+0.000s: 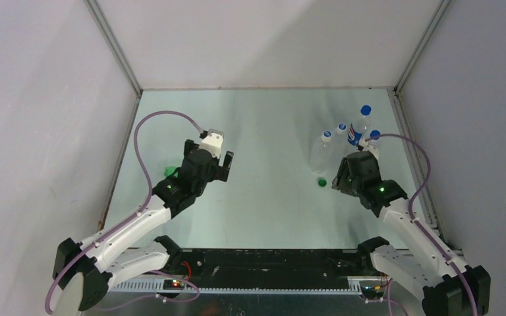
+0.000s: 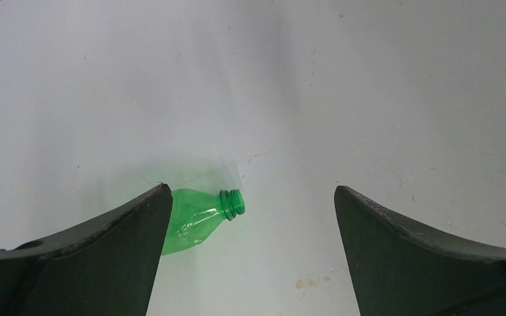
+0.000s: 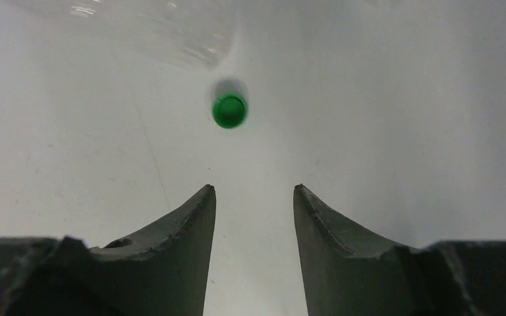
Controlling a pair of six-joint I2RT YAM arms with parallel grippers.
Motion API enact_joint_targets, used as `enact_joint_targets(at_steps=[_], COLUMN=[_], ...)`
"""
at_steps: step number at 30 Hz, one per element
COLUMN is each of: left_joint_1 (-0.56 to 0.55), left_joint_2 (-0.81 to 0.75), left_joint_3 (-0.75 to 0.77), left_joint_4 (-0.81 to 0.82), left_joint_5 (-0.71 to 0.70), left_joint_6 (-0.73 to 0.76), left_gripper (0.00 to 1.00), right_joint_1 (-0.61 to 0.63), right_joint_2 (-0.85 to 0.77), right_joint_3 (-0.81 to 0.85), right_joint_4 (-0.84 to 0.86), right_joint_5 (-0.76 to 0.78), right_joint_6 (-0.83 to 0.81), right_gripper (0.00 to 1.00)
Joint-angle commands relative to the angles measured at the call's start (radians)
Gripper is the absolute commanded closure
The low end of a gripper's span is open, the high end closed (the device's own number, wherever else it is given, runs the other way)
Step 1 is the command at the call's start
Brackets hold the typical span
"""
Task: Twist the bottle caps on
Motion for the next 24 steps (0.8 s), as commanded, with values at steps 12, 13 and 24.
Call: enact_joint_targets(at_steps=[12,13,24], left_joint_1=[0.005,0.005,0.004], left_joint_2=[-0.011,-0.015,-0.031], left_joint_3=[0.039,0.038,0.030], left_joint_4=[-0.017,-0.016,-0.011], left_joint_5=[0.041,0.043,0.070], left_joint_6=[-0.046,-0.046,-0.040], left_gripper=[0.00,0.00,0.00], right_joint_1=[-0.002,0.000,0.004], right_joint_2=[0.141,0.173,0.329], right_joint_3=[-0.273,-0.274,-0.278], right_joint_4=[0.488,0.499,0.602], right_joint_5=[0.129,0.127,0.137], right_joint_6=[0.418,0.425,0.497], right_gripper=[0.57,0.57,0.61])
